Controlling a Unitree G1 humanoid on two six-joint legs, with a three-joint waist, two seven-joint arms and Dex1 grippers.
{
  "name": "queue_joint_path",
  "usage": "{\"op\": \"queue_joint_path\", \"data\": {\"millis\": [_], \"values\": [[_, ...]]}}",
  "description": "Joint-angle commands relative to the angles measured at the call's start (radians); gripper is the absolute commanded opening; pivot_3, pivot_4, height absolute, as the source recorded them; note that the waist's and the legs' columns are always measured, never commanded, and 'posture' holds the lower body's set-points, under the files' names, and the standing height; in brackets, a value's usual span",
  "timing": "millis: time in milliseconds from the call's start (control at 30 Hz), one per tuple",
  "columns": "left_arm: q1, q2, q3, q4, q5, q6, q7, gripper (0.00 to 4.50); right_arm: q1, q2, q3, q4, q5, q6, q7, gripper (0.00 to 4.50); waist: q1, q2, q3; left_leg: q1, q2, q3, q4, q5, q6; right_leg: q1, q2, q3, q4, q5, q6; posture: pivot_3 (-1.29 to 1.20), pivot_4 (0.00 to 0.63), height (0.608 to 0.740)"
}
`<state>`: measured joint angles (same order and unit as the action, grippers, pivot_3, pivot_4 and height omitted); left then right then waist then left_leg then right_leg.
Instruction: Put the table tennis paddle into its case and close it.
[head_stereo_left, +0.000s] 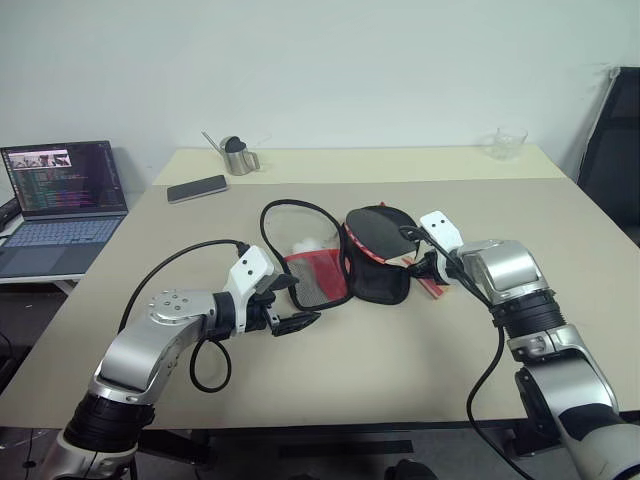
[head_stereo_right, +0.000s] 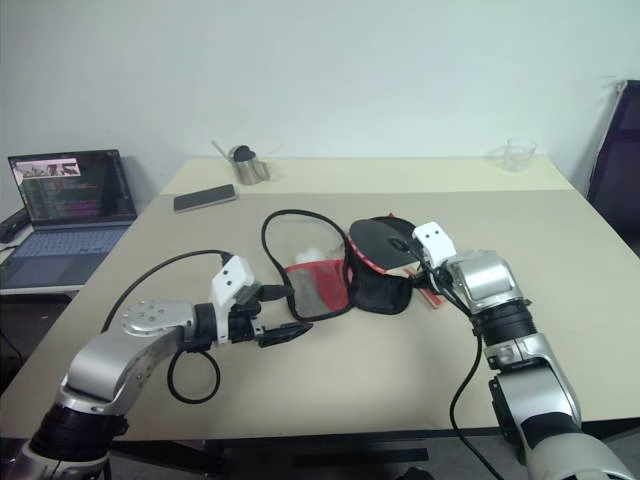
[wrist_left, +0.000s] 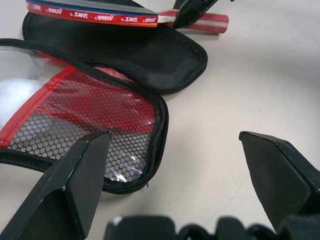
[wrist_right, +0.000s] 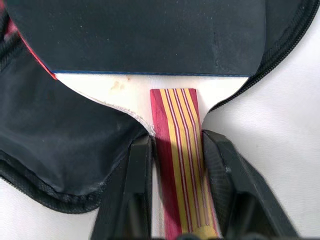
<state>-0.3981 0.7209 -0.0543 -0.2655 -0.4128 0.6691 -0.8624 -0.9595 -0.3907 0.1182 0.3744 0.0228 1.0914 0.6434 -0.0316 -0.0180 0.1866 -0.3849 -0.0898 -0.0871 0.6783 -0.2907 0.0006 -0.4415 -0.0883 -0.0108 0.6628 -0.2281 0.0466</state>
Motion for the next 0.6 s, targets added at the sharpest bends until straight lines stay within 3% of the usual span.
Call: {"op": "queue_joint_path", "data": {"millis": [33,200,567,600], "values": [[-0.015,0.010,0.015,-0.026,0.000,-0.010,-0.005,4.50,-0.020,-0.009,-0.050,-0.016,0.034,0.019,-0.017,2.96,0.001,0.000,0.000,0.000,0.000,0.000,0.000,0.000,0.000,0.000,0.000,0.000,0.000,0.000,0.000,0.00,0.150,0.740],[-0.030,0.009,0.005,-0.008,0.013,-0.019,-0.010,4.50,-0.002,-0.039,-0.062,-0.052,0.079,0.059,-0.003,4.48,0.000,0.000,0.000,0.000,0.000,0.000,0.000,0.000,0.000,0.000,0.000,0.000,0.000,0.000,0.000,0.00,0.150,0.740],[-0.046,-0.004,-0.005,0.002,0.023,-0.022,-0.020,4.50,0.049,-0.041,-0.073,-0.047,0.145,0.082,-0.015,4.48,0.000,0.000,0.000,0.000,0.000,0.001,0.000,0.000,0.000,0.000,0.000,0.000,0.000,0.000,0.000,0.00,0.150,0.740],[-0.047,-0.005,-0.006,0.003,0.024,-0.023,-0.020,4.50,0.052,-0.034,-0.080,-0.032,0.150,0.077,-0.018,4.12,0.000,0.000,0.000,0.000,0.000,0.001,0.000,0.000,0.000,0.000,0.000,0.000,0.000,0.000,0.000,0.00,0.150,0.740]]}}
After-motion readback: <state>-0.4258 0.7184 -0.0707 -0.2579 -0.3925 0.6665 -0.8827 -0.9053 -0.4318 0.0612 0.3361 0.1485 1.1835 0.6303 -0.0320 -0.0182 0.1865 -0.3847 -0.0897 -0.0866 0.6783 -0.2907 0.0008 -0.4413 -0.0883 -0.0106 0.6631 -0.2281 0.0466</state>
